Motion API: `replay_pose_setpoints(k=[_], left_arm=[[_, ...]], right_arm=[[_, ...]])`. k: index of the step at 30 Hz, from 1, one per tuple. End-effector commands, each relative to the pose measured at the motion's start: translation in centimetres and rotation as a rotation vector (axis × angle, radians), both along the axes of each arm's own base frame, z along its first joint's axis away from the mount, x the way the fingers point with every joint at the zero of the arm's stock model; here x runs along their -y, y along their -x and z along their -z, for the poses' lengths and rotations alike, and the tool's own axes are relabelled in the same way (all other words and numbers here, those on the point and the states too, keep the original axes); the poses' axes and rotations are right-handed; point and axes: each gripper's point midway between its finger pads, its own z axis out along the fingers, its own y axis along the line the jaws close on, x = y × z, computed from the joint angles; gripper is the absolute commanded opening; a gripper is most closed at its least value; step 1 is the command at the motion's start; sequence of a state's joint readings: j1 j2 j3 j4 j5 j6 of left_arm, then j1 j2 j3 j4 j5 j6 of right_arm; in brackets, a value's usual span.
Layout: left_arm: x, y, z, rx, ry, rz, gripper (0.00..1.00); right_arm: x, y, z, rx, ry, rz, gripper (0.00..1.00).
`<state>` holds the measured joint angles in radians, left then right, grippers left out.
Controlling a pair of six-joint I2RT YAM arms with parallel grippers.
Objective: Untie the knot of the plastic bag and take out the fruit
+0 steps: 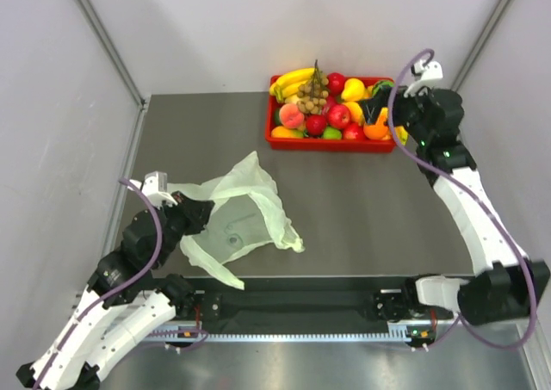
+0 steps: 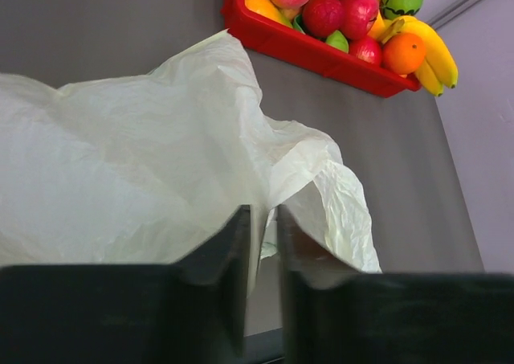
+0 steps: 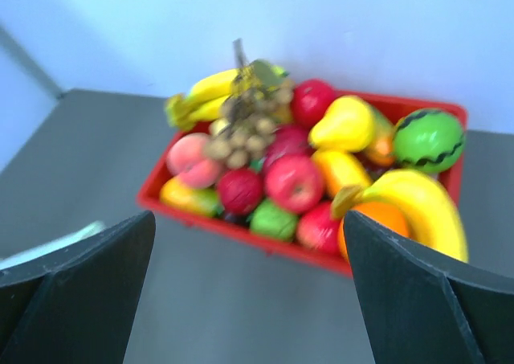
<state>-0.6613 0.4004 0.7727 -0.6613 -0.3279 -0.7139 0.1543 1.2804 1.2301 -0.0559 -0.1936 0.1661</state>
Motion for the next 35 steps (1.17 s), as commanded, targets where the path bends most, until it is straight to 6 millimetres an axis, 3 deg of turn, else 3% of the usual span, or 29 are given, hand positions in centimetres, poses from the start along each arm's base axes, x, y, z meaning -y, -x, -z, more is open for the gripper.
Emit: replay_pose_setpoints(k=[1, 3, 8, 9, 10, 16, 23, 31, 35], left_arm=[[-0.1, 0.6, -2.4, 0.071, 0.004, 0.035, 0.29], [0.0, 0.7, -2.8, 0.089, -0.005, 0.057, 0.48], [0.3, 0.7, -3.9, 0.129, -0.01, 0.081, 0.76], [0.4, 0.7, -4.0, 0.135, -0.018, 0.091, 0.92], [0.6, 0.8, -4.3, 0.143, -0.017, 0.102, 0.99], [1.0, 1.3, -5.8, 0.201, -0.004, 0.145, 0.99], [1.4, 2.3, -7.5, 0.262, 0.013, 0.207, 0.99], [1.3, 2.9, -8.5, 0.304, 0.022, 0.224, 0.99], [1.1, 2.5, -8.5, 0.301, 0.006, 0.203, 0.99]], right_arm=[[-1.9, 5.7, -2.0, 0.065, -0.095, -0.131, 1.0], [-2.3, 9.0, -2.3, 0.083, -0.112, -0.175, 1.0], [-2.7, 15.7, -3.1, 0.134, -0.143, -0.264, 1.0], [-2.8, 16.5, -3.1, 0.133, -0.141, -0.281, 1.0], [-2.8, 17.3, -2.4, 0.099, -0.136, -0.288, 1.0], [-2.0, 22.1, -1.8, 0.082, -0.115, -0.297, 1.0], [-0.7, 23.8, 0.7, 0.014, -0.111, -0.233, 1.0], [-0.1, 25.4, 0.6, 0.04, -0.113, -0.212, 1.0], [0.6, 25.0, 1.5, 0.01, -0.096, -0.167, 1.0]])
